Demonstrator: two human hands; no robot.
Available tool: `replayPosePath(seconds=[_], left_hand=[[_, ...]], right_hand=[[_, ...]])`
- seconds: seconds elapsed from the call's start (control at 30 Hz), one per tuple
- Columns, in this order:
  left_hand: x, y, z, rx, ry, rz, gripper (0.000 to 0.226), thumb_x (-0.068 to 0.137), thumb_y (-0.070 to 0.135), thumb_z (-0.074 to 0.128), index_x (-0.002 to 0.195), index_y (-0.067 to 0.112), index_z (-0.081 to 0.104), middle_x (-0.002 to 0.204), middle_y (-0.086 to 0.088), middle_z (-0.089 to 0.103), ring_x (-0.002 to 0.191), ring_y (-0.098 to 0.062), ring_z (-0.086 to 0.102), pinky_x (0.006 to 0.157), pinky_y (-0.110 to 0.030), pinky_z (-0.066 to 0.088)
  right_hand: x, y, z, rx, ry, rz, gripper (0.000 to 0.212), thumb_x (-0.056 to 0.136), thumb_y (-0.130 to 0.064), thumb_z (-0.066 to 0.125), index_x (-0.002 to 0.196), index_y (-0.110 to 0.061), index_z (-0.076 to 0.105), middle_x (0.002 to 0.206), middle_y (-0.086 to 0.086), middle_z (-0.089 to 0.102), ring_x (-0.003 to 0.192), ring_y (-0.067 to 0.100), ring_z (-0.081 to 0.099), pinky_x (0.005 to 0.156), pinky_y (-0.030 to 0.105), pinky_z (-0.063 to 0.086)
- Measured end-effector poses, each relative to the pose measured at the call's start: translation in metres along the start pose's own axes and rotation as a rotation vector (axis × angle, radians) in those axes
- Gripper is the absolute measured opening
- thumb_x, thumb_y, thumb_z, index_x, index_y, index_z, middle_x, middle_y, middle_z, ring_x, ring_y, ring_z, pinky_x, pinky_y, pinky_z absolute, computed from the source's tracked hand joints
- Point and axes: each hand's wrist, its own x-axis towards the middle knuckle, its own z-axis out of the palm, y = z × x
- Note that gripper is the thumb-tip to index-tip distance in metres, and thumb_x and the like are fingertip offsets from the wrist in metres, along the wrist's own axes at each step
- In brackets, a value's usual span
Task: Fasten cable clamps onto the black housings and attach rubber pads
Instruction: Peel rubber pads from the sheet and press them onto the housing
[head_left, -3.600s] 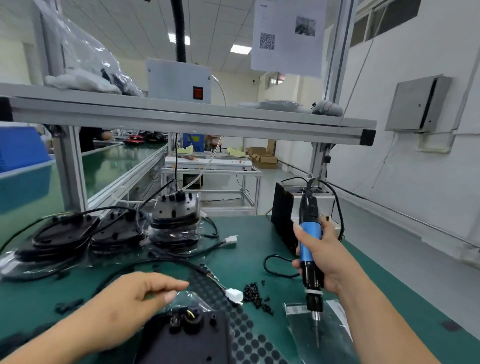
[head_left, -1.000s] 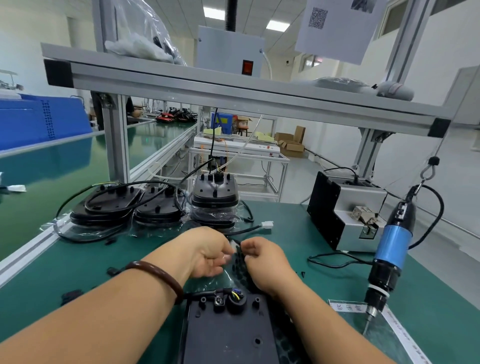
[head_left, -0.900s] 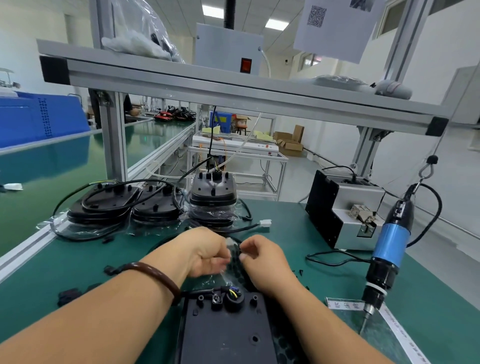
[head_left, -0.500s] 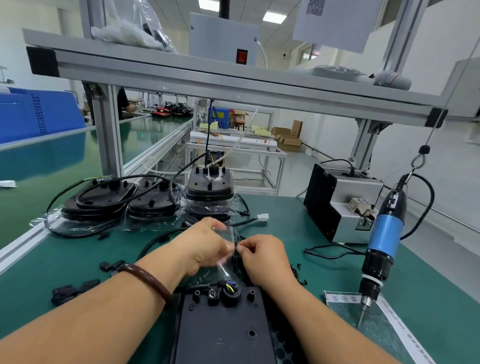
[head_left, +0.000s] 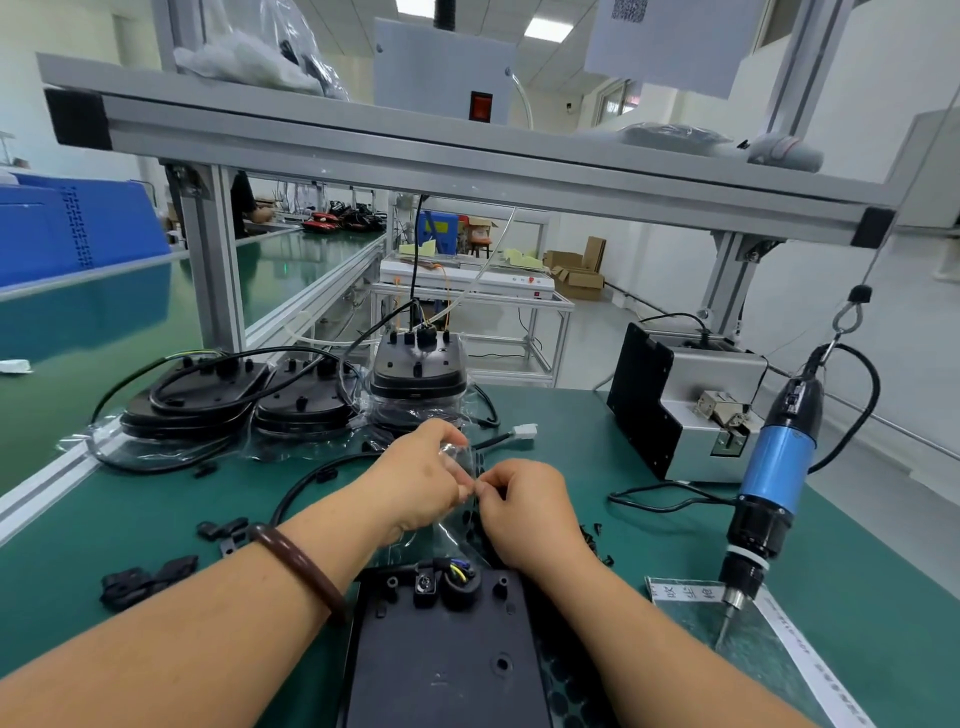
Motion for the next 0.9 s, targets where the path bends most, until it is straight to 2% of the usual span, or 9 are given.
replayPosePath(seconds=[0.13, 0.23, 0.3, 0.4, 0.5, 0.57, 0.63, 0.77, 0.9], left_hand=[[0.002, -0.001, 0.0, -0.067, 0.015, -0.026, 0.049, 0.08, -0.009, 0.062, 0.117, 0.019, 0.047, 0.085, -0.006, 0.071, 0.071, -0.017, 0.063, 0.063, -0.029, 0.054], [0.001, -0.002, 0.001, -0.112, 0.029, -0.069, 0.05, 0.08, -0.011, 0.061, 0.117, 0.017, 0.046, 0.081, -0.007, 0.072, 0.074, -0.021, 0.065, 0.078, -0.041, 0.058], [-0.001, -0.003, -0.001, -0.112, 0.035, -0.102, 0.051, 0.079, -0.01, 0.061, 0.121, 0.014, 0.044, 0.086, -0.012, 0.072, 0.081, -0.025, 0.066, 0.085, -0.047, 0.056], [-0.005, 0.0, -0.009, 0.133, 0.125, -0.111, 0.058, 0.082, 0.005, 0.063, 0.132, 0.02, 0.037, 0.106, -0.011, 0.061, 0.091, -0.025, 0.063, 0.087, -0.042, 0.054], [-0.016, 0.007, -0.01, 0.414, 0.312, 0.07, 0.064, 0.086, 0.007, 0.055, 0.141, 0.027, 0.027, 0.131, -0.003, 0.047, 0.115, -0.024, 0.048, 0.096, -0.035, 0.042], [-0.026, 0.011, -0.004, 0.403, 0.289, 0.181, 0.059, 0.086, 0.003, 0.049, 0.137, 0.028, 0.032, 0.128, 0.005, 0.055, 0.112, -0.016, 0.047, 0.089, -0.025, 0.038], [-0.032, 0.014, 0.005, 0.399, 0.177, 0.184, 0.058, 0.087, 0.002, 0.045, 0.138, 0.027, 0.032, 0.126, 0.01, 0.058, 0.11, -0.012, 0.048, 0.085, -0.02, 0.035], [-0.03, 0.016, 0.013, 0.395, 0.04, 0.113, 0.064, 0.089, 0.002, 0.039, 0.147, 0.022, 0.022, 0.139, 0.01, 0.051, 0.114, -0.023, 0.054, 0.077, -0.021, 0.037], [-0.023, 0.013, 0.013, 0.305, -0.012, 0.056, 0.066, 0.089, 0.002, 0.036, 0.149, 0.022, 0.019, 0.144, 0.009, 0.046, 0.118, -0.029, 0.054, 0.066, -0.016, 0.038]], right_hand=[[0.0, -0.001, 0.0, -0.04, 0.012, -0.006, 0.018, 0.091, -0.017, 0.052, 0.083, -0.014, 0.068, 0.083, 0.0, 0.066, 0.068, 0.01, 0.054, 0.05, 0.013, 0.036], [0.001, 0.002, 0.001, -0.004, 0.008, 0.01, 0.017, 0.091, -0.017, 0.053, 0.077, -0.017, 0.062, 0.08, -0.002, 0.065, 0.069, 0.009, 0.054, 0.054, 0.015, 0.038], [0.002, 0.005, 0.001, 0.037, 0.009, 0.047, 0.019, 0.092, -0.018, 0.053, 0.074, -0.02, 0.06, 0.075, -0.007, 0.061, 0.065, 0.005, 0.052, 0.053, 0.014, 0.037], [0.003, 0.01, 0.002, 0.155, 0.033, 0.137, 0.021, 0.091, -0.018, 0.054, 0.072, -0.015, 0.063, 0.068, -0.007, 0.062, 0.057, 0.004, 0.051, 0.049, 0.015, 0.038], [0.003, 0.011, 0.004, 0.317, 0.053, 0.195, 0.021, 0.09, -0.014, 0.052, 0.073, -0.012, 0.065, 0.074, 0.002, 0.07, 0.056, 0.01, 0.053, 0.051, 0.024, 0.045], [0.004, 0.009, 0.005, 0.343, 0.077, 0.198, 0.021, 0.089, -0.014, 0.052, 0.072, -0.011, 0.065, 0.067, 0.003, 0.066, 0.046, 0.005, 0.045, 0.046, 0.022, 0.039], [0.004, 0.008, 0.005, 0.334, 0.093, 0.189, 0.022, 0.087, -0.013, 0.053, 0.069, -0.011, 0.064, 0.058, -0.002, 0.059, 0.038, 0.003, 0.038, 0.041, 0.019, 0.033], [0.003, 0.006, 0.004, 0.322, 0.08, 0.166, 0.027, 0.086, -0.013, 0.053, 0.059, -0.012, 0.057, 0.057, 0.001, 0.058, 0.041, 0.008, 0.034, 0.045, 0.022, 0.031], [0.004, 0.007, 0.006, 0.315, 0.079, 0.156, 0.023, 0.086, -0.014, 0.054, 0.065, -0.012, 0.062, 0.066, 0.004, 0.066, 0.047, 0.009, 0.041, 0.047, 0.022, 0.034]])
